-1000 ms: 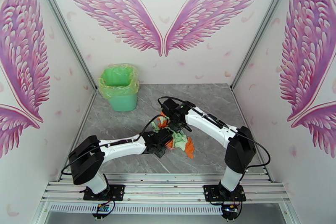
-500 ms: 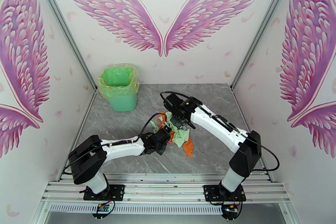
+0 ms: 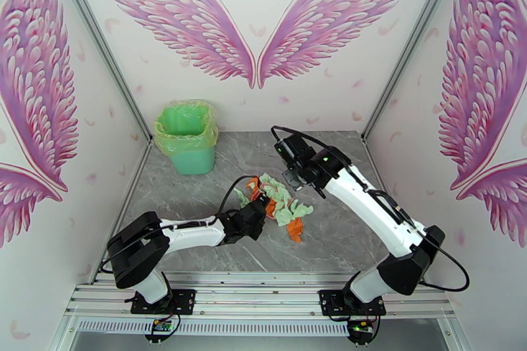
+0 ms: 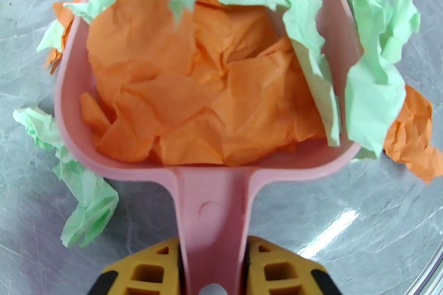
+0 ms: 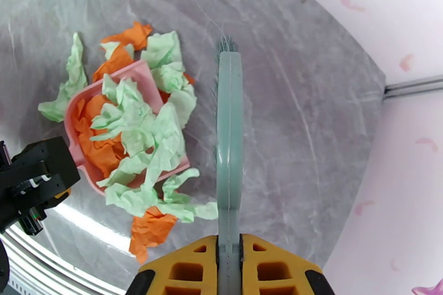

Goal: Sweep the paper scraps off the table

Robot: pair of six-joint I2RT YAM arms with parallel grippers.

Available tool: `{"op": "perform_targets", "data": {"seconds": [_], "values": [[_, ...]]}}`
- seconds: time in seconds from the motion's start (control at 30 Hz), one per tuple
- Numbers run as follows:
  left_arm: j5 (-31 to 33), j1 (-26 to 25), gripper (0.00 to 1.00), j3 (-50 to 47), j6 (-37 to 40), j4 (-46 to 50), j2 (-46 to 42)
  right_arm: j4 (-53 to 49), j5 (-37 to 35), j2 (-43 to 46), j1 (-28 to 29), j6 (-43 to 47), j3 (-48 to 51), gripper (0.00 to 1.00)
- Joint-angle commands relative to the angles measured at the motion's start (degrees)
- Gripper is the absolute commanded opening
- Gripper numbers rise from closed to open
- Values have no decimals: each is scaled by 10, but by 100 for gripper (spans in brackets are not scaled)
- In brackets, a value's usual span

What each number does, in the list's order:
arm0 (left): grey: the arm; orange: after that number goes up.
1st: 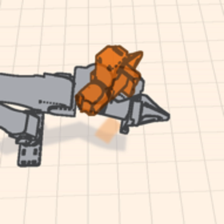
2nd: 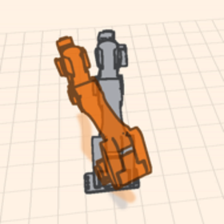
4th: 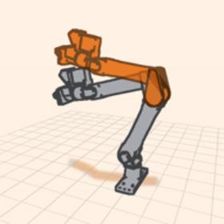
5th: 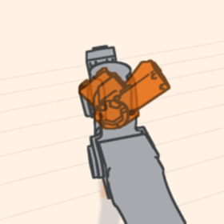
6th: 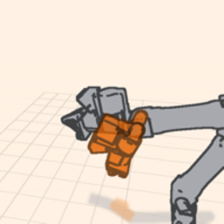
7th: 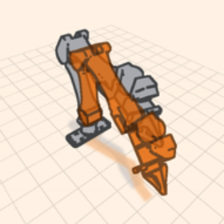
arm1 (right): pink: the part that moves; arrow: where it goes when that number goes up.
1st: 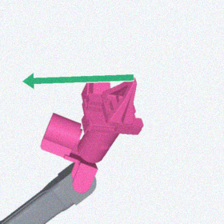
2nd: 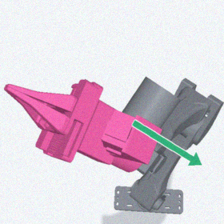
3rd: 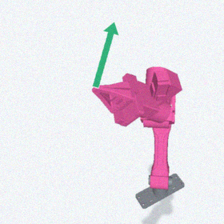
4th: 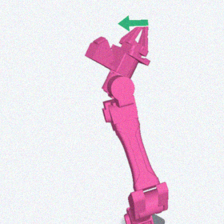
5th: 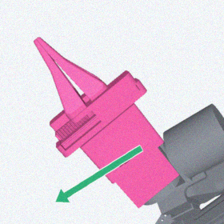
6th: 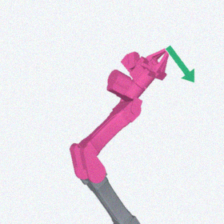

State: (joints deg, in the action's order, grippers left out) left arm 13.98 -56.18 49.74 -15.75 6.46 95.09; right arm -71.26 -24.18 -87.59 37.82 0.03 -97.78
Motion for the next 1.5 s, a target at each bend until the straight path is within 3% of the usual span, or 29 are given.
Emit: {"op": "perform_targets", "data": {"seconds": [0.0, 0.27, 0.77, 1.1, 1.47], "values": [[-15, -2, 0, -1, 11, -27, -1, 10, -29, 25, -11, 3, -1, 0], [-40, 6, 0, 20, 24, -1, -26, 33, -22, 64, -39, -5, 68, 0], [-84, 61, 0, 138, 63, 200, -123, 95, 19, 141, -91, -36, 252, 0], [-57, 95, 0, 227, 100, 317, -159, 121, 49, 161, -109, -38, 290, 0], [-57, 181, 0, 352, 122, 385, -178, 143, 75, 165, -115, -28, 311, 0]]}}
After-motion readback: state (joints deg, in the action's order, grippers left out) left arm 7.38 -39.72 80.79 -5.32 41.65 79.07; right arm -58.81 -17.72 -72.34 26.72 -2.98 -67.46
